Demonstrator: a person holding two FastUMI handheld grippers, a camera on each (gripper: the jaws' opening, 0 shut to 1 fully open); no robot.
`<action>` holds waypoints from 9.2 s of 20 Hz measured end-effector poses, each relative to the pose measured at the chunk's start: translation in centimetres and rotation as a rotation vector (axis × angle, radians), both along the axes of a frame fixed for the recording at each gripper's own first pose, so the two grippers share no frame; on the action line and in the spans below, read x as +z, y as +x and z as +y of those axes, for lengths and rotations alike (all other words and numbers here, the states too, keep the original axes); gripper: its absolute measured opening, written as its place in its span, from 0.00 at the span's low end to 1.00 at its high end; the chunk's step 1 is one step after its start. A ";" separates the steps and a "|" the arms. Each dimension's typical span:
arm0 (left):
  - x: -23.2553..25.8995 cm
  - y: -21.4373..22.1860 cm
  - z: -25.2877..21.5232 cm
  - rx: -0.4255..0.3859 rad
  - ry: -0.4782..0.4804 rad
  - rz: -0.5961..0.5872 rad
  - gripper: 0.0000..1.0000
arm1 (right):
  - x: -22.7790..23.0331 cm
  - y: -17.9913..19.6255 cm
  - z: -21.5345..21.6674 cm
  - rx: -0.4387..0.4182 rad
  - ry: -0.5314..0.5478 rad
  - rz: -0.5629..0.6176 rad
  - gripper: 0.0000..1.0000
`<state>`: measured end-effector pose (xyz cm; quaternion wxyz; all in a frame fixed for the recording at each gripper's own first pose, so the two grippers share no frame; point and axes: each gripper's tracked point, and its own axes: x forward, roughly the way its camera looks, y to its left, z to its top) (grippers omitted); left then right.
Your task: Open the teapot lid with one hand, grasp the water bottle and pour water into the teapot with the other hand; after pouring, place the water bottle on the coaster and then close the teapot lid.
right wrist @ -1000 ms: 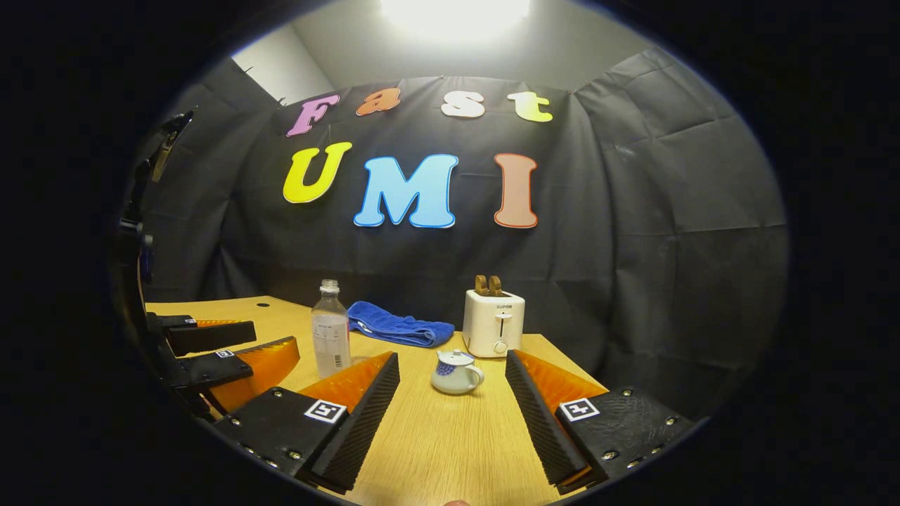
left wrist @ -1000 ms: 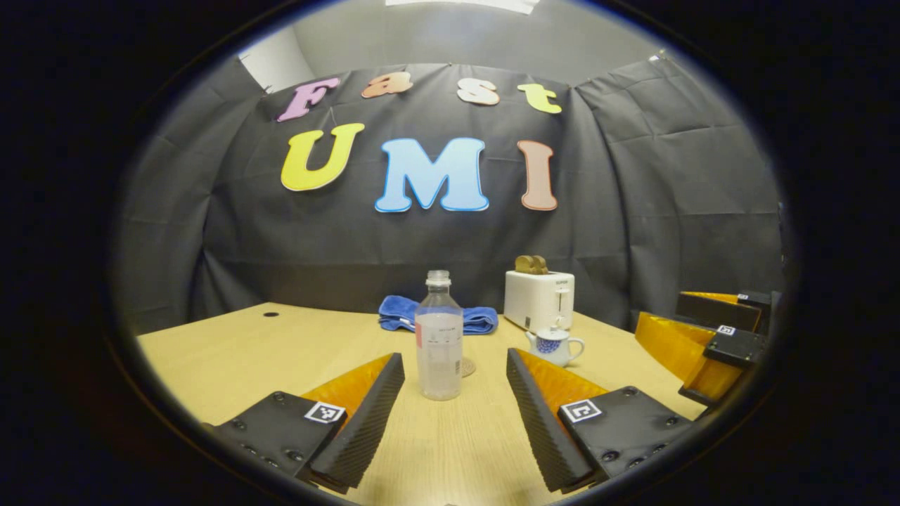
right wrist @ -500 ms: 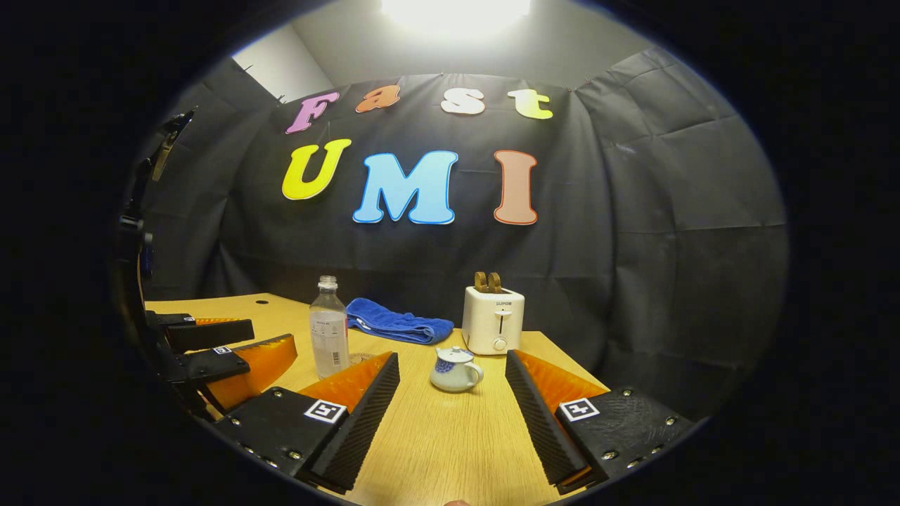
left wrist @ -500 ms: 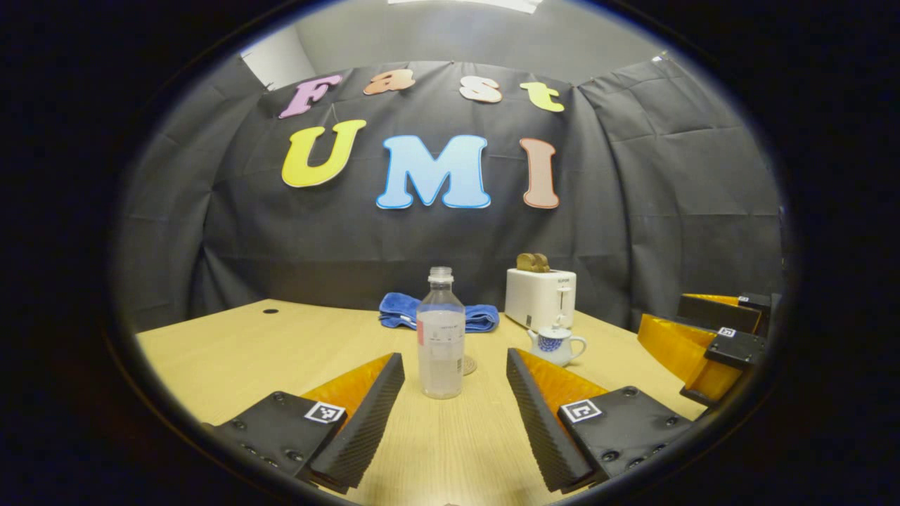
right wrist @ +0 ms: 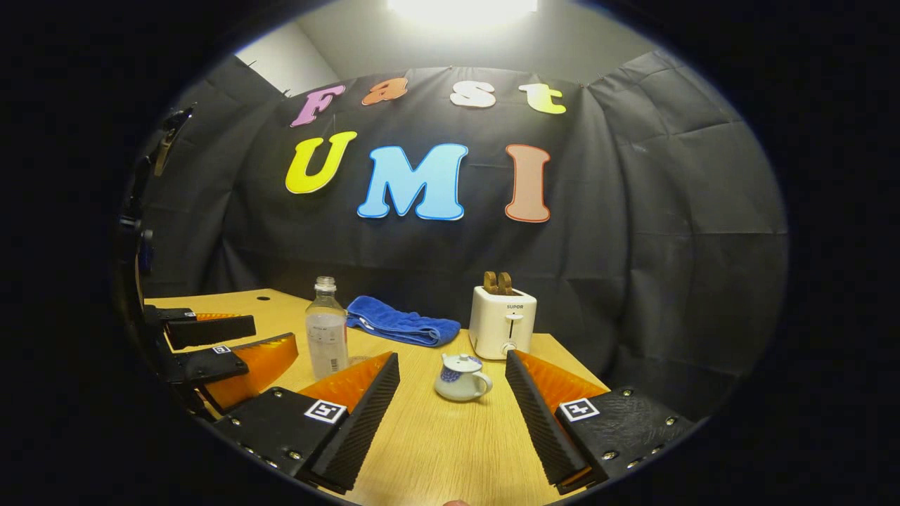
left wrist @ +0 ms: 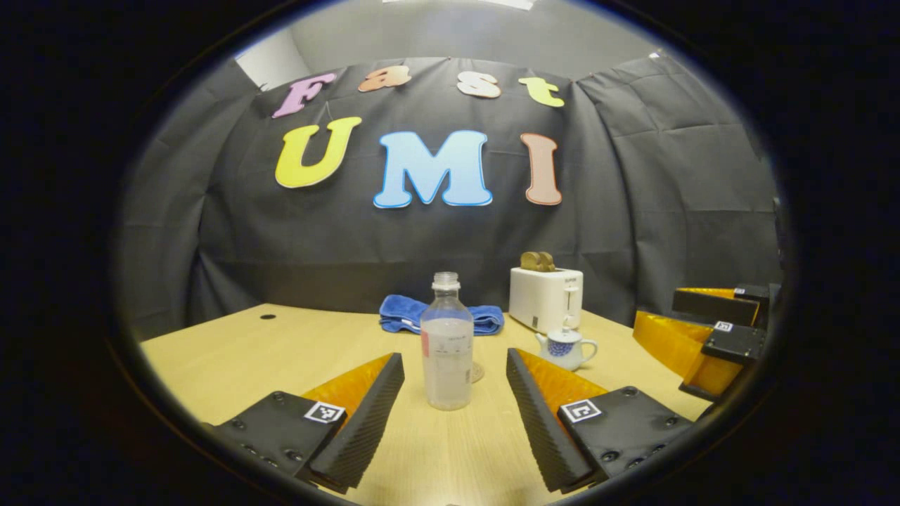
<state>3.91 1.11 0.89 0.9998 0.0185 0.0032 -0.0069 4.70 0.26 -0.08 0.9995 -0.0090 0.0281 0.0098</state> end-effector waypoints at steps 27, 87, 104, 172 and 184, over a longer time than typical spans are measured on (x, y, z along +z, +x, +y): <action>-3.9 10.2 1.2 -0.064 -0.005 0.069 0.99 | -5.0 16.9 0.2 0.014 0.063 0.089 0.90; -6.2 13.3 -0.2 -0.119 0.187 0.261 0.86 | -2.6 14.6 -11.2 -0.169 0.224 0.053 0.05; -4.5 19.8 -5.3 -0.292 1.249 0.433 0.82 | -2.5 13.7 -13.2 -0.034 0.195 0.046 0.05; -6.9 19.0 -9.2 -0.297 1.617 0.490 0.84 | -2.5 12.6 -16.0 -0.054 0.262 0.023 0.05; -11.2 19.7 -9.8 -0.148 0.737 0.311 0.83 | -3.5 13.0 -13.9 -0.014 0.196 0.055 0.06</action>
